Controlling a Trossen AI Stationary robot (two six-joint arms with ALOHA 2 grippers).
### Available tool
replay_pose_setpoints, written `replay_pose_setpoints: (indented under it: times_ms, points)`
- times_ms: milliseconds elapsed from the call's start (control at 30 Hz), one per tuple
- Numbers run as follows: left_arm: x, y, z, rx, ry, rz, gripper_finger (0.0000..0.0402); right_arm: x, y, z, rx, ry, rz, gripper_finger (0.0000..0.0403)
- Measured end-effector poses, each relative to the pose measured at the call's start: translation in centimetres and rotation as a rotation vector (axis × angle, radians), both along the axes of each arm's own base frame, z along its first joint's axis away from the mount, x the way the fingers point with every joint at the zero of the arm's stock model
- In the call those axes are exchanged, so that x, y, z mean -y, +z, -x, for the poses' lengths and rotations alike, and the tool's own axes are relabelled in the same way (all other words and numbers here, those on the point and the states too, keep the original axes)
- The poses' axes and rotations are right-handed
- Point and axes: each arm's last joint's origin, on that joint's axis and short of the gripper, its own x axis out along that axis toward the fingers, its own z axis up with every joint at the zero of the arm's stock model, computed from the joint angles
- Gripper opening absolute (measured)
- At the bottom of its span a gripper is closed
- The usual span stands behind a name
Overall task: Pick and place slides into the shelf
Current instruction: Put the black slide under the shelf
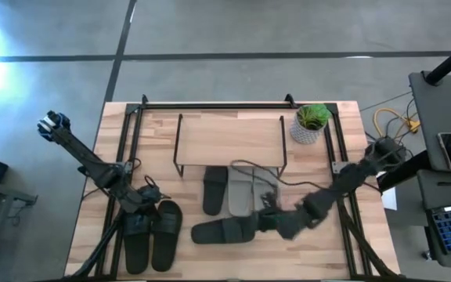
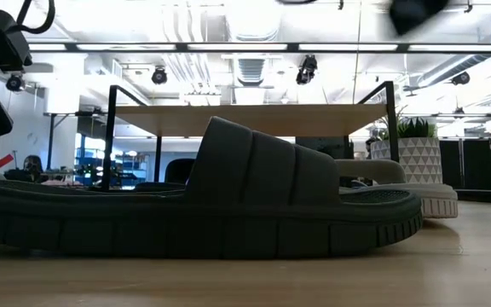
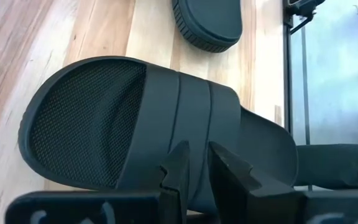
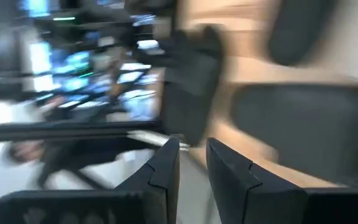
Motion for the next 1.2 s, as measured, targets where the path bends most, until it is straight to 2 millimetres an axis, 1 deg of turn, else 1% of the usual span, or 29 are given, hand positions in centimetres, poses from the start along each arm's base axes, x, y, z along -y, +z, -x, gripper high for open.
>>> replay_pose_setpoints:
  times_ms: [100, 200, 233, 267, 367, 467, 600, 733, 833, 1000, 1100, 1200]
  points:
    - [0.1, -0.1, -0.1, -0.004, 0.0, -0.003, 0.0042, -0.9, -0.7, 1.8, -0.102, -0.075, 0.012, 0.0073]
    - [0.2, -0.2, -0.3, 0.001, 0.001, 0.0, 0.0042, -1.9, 0.6, 1.7, -0.079, -0.08, -0.032, 0.0081]
    - [0.3, -0.2, -0.4, 0.003, 0.003, -0.002, 0.0042, -2.2, 0.3, 1.7, -0.103, -0.078, -0.034, 0.0086]
    - [0.3, -0.3, -0.4, 0.003, 0.006, -0.006, 0.0042, -2.4, -0.4, 1.7, -0.137, -0.083, -0.029, 0.0091]
    - [0.5, -0.2, -0.7, 0.023, 0.015, 0.001, 0.0042, -3.2, -3.3, 1.5, -0.244, -0.112, -0.022, 0.0114]
    - [0.7, -0.3, -0.9, 0.028, 0.015, 0.006, 0.0042, -3.9, -4.5, 1.1, -0.247, -0.143, -0.094, 0.0151]
    - [0.9, -0.4, -1.1, 0.034, 0.016, 0.013, 0.0042, -4.6, -6.6, 0.8, -0.273, -0.149, -0.094, 0.0204]
    - [1.0, -0.5, -1.3, 0.03, 0.016, 0.012, 0.0042, -4.8, -6.7, 0.6, -0.262, -0.144, -0.106, 0.0247]
    - [1.0, -0.6, -1.3, 0.015, 0.027, 0.016, 0.0042, -4.5, -7.4, 0.8, -0.287, -0.144, -0.075, 0.0265]
    - [1.0, -0.6, -1.3, 0.01, 0.03, 0.017, 0.0042, -4.0, -7.8, 0.6, -0.31, -0.13, -0.069, 0.0271]
    - [1.0, -0.6, -1.3, 0.01, 0.03, 0.018, 0.0042, -3.7, -8.1, 0.1, -0.307, -0.13, -0.058, 0.0271]
    - [1.0, -0.6, -1.3, 0.011, 0.031, 0.019, 0.0042, -3.3, -8.2, -0.7, -0.308, -0.091, -0.07, 0.0271]
